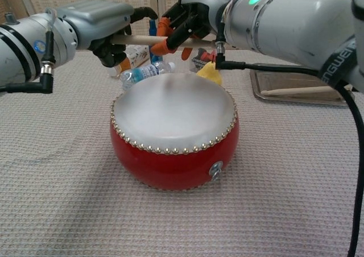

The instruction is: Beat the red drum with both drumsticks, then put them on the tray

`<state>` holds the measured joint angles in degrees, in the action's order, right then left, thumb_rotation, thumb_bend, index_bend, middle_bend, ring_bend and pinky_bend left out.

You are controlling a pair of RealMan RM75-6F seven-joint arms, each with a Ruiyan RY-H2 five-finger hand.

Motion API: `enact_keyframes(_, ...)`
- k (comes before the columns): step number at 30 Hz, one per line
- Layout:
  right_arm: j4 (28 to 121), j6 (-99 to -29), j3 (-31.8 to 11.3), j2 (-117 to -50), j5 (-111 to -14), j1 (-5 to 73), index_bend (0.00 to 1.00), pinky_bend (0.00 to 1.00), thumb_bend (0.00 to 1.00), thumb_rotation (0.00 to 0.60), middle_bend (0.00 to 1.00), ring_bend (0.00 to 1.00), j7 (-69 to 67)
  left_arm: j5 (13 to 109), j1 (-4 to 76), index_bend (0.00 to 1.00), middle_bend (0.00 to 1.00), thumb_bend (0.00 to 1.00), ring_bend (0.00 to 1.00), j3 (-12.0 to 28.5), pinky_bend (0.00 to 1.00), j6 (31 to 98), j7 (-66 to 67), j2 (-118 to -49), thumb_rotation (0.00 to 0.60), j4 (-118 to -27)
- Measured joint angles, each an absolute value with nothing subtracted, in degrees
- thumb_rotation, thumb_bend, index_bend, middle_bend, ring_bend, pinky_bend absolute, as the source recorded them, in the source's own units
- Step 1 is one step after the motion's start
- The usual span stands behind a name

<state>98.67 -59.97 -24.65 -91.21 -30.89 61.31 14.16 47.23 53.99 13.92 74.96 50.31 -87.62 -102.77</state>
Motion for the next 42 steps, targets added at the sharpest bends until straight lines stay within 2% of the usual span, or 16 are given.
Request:
enact_keyframes(5, 98.3, -59.9, -25.0, -91.6, -31.8, 60.5, 0.91, 0.51, 0.88, 0.6, 0.53, 0.45, 12.4, 47.3, 53.7, 0.0, 0.01, 0.41, 0.04, 14.0, 0.26, 74.8, 49.8, -87.3, 0.6, -103.0)
enact_keyframes(11, 98.7, -59.4, -25.6, -91.2, -32.5, 59.4, 0.91, 0.51, 0.89, 0.6, 0.53, 0.45, 10.9, 47.6, 53.1, 0.0, 0.0, 0.36, 0.0, 14.2, 0.22, 74.7, 48.5, -86.8, 0.6, -103.0)
enact_keyframes(24, 100.4, -58.7, -24.6, -89.0, -32.7, 58.0, 0.91, 0.51, 0.9, 0.6, 0.53, 0.46, 11.5, 47.4, 51.2, 0.0, 0.0, 0.31, 0.0, 14.9, 0.14, 73.1, 43.8, -83.4, 0.6, -103.9)
enact_keyframes(42, 102.6, -58.6, -24.8, -85.2, -35.6, 54.7, 0.91, 0.51, 0.9, 0.6, 0.53, 0.46, 8.6, 47.0, 48.8, 0.0, 0.0, 0.3, 0.0, 14.6, 0.13, 70.9, 39.1, -79.2, 0.6, -104.3)
